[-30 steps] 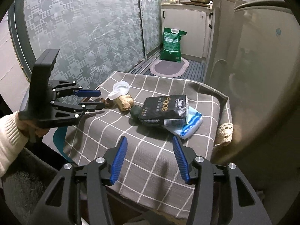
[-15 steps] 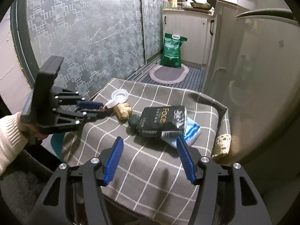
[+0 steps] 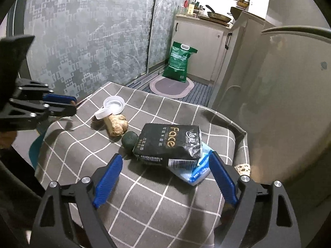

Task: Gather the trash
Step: 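Grasp the brown nut shell with the left gripper while the right gripper grasps the black Face packet, then carry both items to the teal bin and open the left gripper over it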

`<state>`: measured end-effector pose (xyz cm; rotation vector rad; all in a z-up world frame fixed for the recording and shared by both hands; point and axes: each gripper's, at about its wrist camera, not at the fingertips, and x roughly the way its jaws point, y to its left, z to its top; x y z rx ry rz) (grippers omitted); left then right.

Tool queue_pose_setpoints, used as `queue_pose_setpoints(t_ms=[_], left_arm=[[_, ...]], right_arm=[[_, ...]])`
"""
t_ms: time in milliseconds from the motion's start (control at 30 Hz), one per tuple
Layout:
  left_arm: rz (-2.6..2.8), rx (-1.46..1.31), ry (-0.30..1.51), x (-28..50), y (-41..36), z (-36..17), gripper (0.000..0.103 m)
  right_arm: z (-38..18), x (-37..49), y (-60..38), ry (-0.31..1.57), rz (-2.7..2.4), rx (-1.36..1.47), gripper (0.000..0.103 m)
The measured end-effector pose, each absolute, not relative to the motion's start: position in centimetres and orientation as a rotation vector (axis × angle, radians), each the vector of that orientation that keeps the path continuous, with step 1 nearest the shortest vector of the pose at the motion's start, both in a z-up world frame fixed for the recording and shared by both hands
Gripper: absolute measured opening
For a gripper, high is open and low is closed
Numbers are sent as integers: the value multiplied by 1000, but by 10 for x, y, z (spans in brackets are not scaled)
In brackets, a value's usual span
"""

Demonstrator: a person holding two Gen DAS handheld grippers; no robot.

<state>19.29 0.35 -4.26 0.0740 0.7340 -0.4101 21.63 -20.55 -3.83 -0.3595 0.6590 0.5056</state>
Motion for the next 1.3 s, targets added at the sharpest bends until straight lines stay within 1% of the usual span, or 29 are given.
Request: queue_pose_setpoints(t_ms=[200, 367, 733, 767, 833, 1067, 1300], left_arm=[[-391, 61, 700, 180, 7, -36, 21], [-390, 58, 701, 175, 13, -37, 21], [-384, 45, 696, 165, 28, -36, 21], [-381, 46, 697, 165, 29, -36, 21], [-377, 46, 699, 163, 30, -37, 21], [-361, 42, 702, 156, 42, -38, 21], [-336, 23, 698, 149, 59, -37, 21]], right_arm=[[-43, 221, -194, 627, 430, -414, 86], [-53, 230, -188, 644, 399, -449, 86], [-55, 243, -185, 642, 359, -398, 86], [-55, 245, -186, 648, 361, -384, 86], [-56, 249, -186, 669, 366, -365, 74], [-49, 245, -179, 653, 365, -364, 72], [-25, 238, -169, 600, 365, -333, 72]])
